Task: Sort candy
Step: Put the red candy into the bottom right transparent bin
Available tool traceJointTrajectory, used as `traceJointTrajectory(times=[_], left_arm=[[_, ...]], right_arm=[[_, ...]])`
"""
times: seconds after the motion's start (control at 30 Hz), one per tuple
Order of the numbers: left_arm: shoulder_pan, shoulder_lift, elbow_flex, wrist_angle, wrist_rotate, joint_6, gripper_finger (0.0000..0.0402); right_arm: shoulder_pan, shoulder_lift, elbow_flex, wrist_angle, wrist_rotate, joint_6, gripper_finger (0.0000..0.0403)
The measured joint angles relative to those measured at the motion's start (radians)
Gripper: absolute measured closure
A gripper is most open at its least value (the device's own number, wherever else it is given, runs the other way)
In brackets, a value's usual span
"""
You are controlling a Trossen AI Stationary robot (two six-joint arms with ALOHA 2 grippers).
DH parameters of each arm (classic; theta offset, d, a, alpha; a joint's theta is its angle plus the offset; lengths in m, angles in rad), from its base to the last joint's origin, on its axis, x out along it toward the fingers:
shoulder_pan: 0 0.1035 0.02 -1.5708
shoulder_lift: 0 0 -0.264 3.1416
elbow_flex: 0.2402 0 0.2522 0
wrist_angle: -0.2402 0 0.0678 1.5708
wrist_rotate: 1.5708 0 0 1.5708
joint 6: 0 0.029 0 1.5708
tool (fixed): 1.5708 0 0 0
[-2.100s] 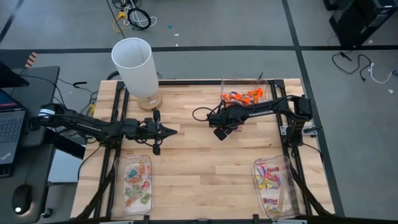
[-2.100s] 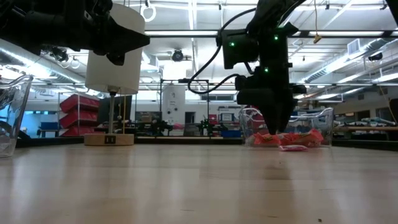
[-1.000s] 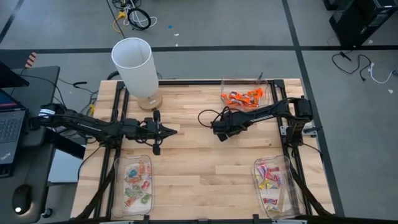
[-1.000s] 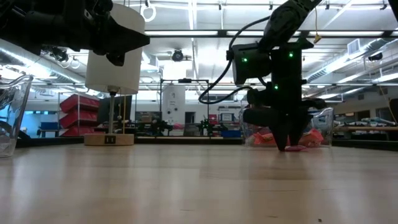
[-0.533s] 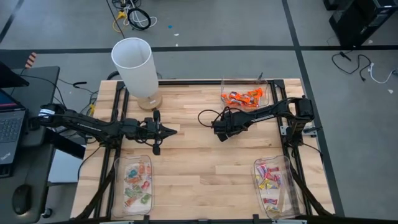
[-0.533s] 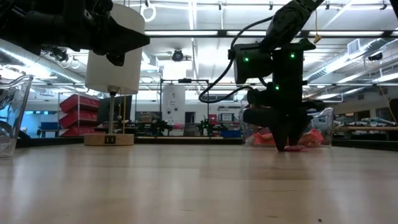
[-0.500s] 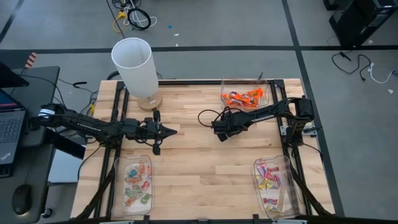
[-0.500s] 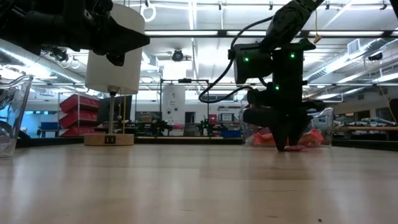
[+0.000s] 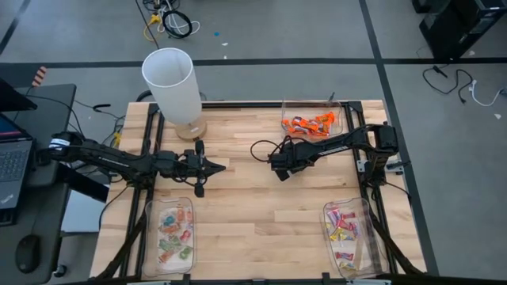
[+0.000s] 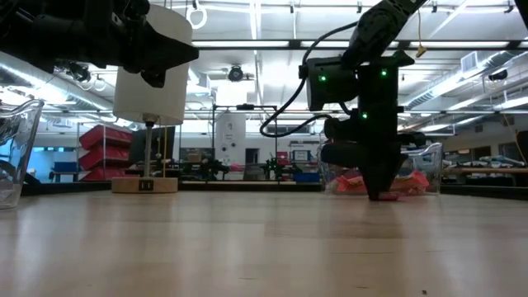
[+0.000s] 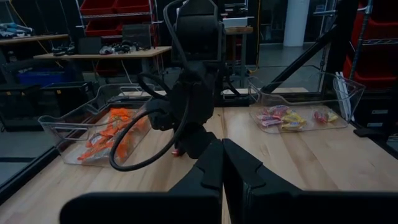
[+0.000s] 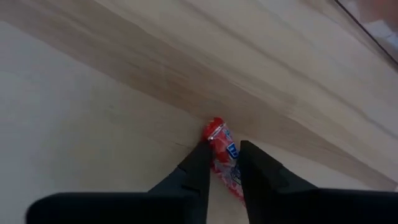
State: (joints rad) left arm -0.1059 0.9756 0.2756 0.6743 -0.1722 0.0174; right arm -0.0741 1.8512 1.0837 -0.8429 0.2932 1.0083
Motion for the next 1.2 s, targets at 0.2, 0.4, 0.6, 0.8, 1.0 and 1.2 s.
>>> traceJointTrajectory(times=[0.2, 0.4, 0.6, 0.8, 1.0, 1.2], left_arm=[[0.0, 0.0, 0.0, -0.002, 0.0, 0.0, 0.0397], [0.0, 0.0, 0.0, -0.014, 0.0, 0.0, 0.0397], [0.0, 0.0, 0.0, -0.015, 0.0, 0.001, 0.0397], [0.0, 0.0, 0.0, -0.016, 0.0, 0.002, 0.0397], [0.0, 0.0, 0.0, -0.016, 0.0, 0.003, 0.0397], [0.0, 0.0, 0.0, -0.016, 0.0, 0.004, 0.0397]], right_arm=[[0.001, 0.001, 0.034, -0.008, -0.022, -0.018, 0.0366], [0.005, 0.0, 0.037, -0.016, -0.029, -0.026, 0.0399], [0.008, -0.002, 0.037, -0.02, -0.043, -0.038, 0.0402], [0.026, -0.05, 0.037, -0.055, -0.047, -0.031, 0.0403], [0.07, -0.155, 0.037, -0.113, -0.028, 0.01, 0.0403], [0.136, -0.282, 0.038, -0.17, -0.025, 0.033, 0.0403]])
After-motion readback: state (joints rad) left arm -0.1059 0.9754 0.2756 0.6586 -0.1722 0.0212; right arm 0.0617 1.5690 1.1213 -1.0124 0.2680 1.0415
